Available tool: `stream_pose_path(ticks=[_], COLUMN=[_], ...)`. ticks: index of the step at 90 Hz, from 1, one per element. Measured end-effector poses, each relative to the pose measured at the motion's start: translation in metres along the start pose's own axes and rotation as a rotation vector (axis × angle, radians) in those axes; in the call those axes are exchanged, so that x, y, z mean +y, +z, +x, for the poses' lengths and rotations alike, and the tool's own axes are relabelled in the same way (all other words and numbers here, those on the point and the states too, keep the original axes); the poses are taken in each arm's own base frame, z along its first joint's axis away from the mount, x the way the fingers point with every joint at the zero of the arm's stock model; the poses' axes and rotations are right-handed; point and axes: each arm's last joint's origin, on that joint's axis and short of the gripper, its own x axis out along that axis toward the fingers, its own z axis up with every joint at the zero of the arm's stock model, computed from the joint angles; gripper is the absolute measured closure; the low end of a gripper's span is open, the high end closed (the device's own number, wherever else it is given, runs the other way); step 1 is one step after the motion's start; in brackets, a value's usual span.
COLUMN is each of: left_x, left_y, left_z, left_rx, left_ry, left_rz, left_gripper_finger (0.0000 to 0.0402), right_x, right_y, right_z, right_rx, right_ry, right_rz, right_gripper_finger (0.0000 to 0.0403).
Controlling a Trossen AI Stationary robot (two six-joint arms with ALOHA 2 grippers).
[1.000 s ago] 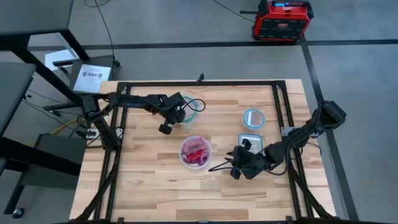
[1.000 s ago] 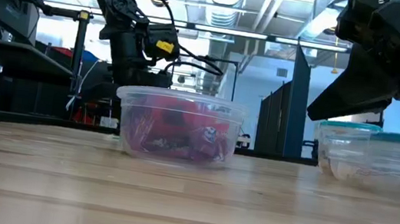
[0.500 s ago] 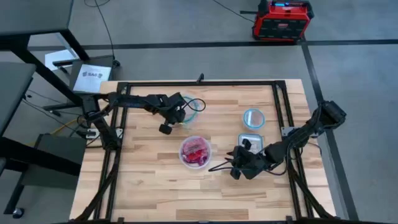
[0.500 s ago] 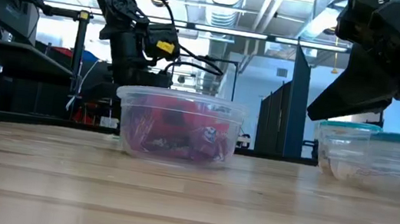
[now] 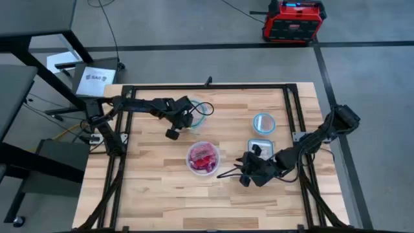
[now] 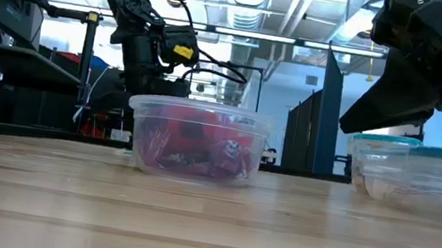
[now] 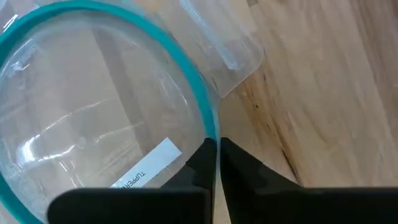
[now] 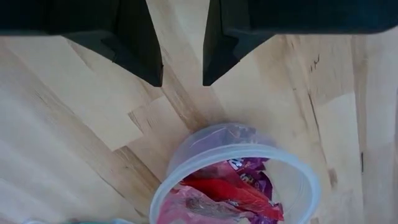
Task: Sort candy
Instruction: Close the big circular transparent bin
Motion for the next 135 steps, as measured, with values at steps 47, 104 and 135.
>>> stream_pose_path(ticks=[47,104,135], left_x=[0.002,0.002,0.017], left_y=[0.001,0.001,0.014], left_z=[0.0,0.0,-0.016], left_rx=[-0.013,-0.009,-0.009], left_ry=[0.019,0.025,0.041], left_rz=[-0.01,-0.03,-0.052], left_gripper_finger=[0.0401,0.0401,0.0401], right_x=[0.0,0.004,0.004], right_y=[0.0,0.004,0.004], right_z=[0.0,0.0,0.0], right_rx=[-0.001,-0.033,-0.031], right_ry=[0.0,0.036,0.038], right_rz=[0.023,-0.043,-0.043], right_gripper_finger=[0.03,0.03,0.03])
